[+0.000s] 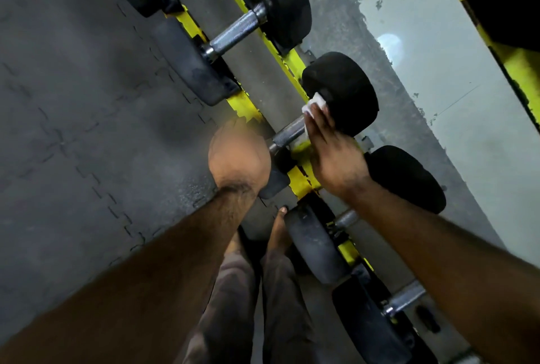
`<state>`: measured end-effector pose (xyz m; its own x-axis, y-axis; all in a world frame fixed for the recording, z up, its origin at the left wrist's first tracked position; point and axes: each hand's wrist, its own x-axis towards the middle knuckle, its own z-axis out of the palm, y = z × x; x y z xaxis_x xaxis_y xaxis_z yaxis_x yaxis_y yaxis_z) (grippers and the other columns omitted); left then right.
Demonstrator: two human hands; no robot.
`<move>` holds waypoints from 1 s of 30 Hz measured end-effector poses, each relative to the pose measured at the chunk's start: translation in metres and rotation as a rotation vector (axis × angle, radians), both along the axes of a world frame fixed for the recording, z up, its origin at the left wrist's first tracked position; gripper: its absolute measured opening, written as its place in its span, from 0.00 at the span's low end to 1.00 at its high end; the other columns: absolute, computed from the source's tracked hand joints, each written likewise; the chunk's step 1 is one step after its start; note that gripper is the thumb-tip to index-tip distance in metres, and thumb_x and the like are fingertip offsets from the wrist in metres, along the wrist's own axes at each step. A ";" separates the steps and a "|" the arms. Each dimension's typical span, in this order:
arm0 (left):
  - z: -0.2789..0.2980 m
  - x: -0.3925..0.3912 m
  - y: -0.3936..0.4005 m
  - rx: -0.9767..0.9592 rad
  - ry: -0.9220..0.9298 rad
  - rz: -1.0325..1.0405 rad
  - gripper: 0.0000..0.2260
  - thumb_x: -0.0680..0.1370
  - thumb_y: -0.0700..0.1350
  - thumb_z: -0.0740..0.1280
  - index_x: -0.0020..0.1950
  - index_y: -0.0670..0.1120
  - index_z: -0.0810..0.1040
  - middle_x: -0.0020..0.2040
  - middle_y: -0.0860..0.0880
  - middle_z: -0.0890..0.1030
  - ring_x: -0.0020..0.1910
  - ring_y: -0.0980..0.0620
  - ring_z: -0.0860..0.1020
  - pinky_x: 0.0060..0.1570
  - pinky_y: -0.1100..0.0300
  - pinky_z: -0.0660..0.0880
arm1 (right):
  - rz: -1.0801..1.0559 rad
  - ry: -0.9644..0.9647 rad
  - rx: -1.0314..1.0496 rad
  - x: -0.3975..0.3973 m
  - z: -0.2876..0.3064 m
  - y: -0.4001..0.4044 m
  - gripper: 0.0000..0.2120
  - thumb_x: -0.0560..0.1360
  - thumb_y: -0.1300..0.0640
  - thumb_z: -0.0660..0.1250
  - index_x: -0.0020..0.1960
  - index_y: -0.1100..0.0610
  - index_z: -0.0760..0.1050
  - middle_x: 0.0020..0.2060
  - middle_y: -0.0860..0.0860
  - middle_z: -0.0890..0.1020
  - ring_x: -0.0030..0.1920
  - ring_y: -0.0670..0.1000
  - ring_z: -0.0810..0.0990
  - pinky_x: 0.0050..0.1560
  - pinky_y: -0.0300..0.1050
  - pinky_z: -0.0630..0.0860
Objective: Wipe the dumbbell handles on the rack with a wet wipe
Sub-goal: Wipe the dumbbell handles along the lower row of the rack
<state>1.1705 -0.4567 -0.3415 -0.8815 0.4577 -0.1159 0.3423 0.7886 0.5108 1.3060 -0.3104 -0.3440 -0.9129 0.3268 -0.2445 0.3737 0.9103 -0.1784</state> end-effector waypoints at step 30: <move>0.001 0.000 0.002 -0.013 -0.006 0.006 0.21 0.76 0.50 0.54 0.59 0.41 0.80 0.55 0.44 0.82 0.56 0.44 0.79 0.59 0.47 0.74 | -0.009 0.092 0.110 -0.002 -0.013 -0.016 0.35 0.74 0.60 0.59 0.80 0.62 0.55 0.79 0.59 0.57 0.80 0.59 0.53 0.78 0.59 0.53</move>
